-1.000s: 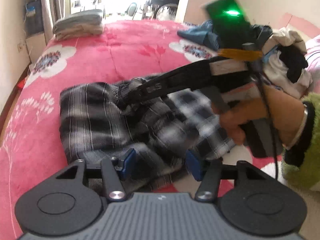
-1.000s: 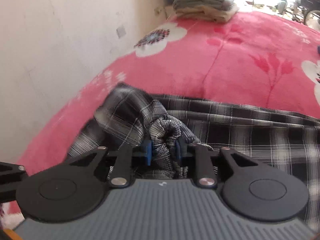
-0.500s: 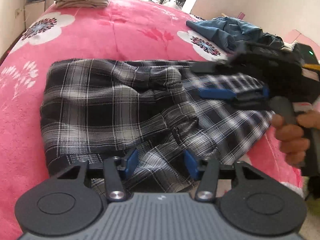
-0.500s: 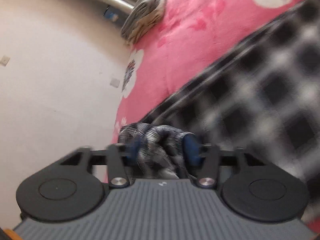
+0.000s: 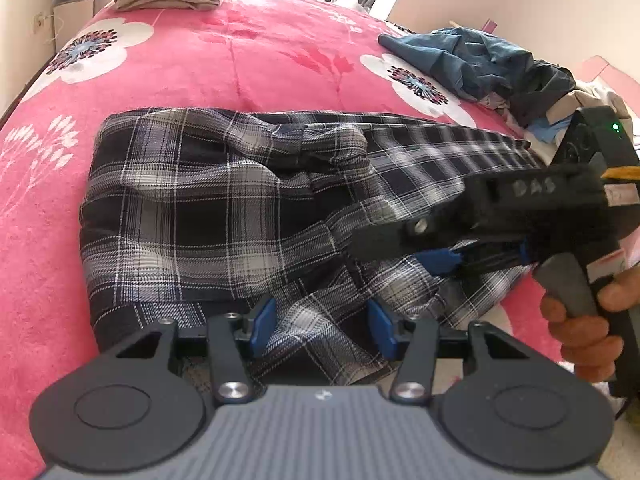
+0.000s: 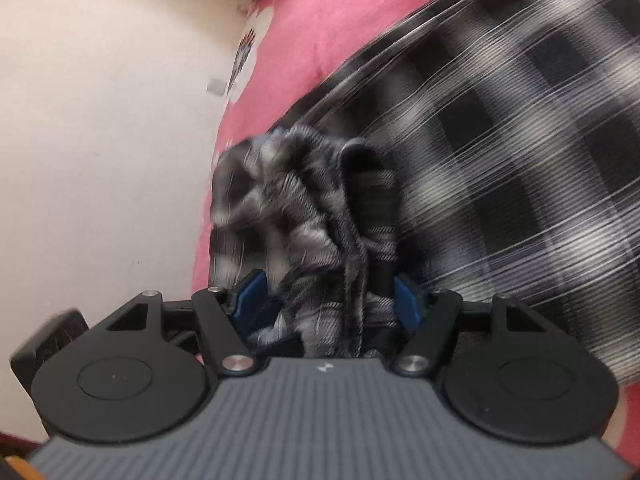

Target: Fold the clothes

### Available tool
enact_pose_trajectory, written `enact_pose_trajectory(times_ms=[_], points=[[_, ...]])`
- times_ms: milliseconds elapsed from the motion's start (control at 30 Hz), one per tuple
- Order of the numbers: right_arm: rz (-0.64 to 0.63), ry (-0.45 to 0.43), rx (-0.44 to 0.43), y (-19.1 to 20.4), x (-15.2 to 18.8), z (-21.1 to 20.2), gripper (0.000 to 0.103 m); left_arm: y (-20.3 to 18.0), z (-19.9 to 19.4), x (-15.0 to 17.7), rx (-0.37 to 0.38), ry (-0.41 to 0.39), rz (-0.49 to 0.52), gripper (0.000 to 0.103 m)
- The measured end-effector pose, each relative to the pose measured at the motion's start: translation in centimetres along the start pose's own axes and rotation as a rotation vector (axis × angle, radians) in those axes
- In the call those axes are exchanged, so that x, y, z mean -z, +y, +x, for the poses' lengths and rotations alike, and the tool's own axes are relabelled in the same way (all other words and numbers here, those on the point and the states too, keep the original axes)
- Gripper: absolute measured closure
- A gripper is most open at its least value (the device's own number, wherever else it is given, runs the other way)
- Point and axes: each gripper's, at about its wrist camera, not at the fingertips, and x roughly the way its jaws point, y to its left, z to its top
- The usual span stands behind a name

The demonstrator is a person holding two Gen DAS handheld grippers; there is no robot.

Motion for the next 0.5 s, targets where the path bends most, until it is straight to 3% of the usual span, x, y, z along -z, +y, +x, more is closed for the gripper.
enact_pose_trajectory(times_ms=[267, 367, 433, 500], points=[[0.036, 0.006, -0.072, -0.1, -0.3, 2.2, 0.039, 0.2, 0.0, -0.1, 0.004, -0.003, -0.003, 0.051], [0.047, 0.002, -0.066, 0.0, -0.2, 2.9, 0.053, 0.1, -0.8, -0.2, 0.006, -0.029, -0.019, 0.051], [0.055, -0.001, -0.042, 0.1, 0.0, 3.1, 0.076, 0.0, -1.3, -0.3, 0.007, -0.046, -0.03, 0.051], [0.061, -0.01, -0.016, 0.2, 0.2, 3.1, 0.08, 0.0, -1.9, -0.4, 0.009, -0.064, -0.04, 0.051]])
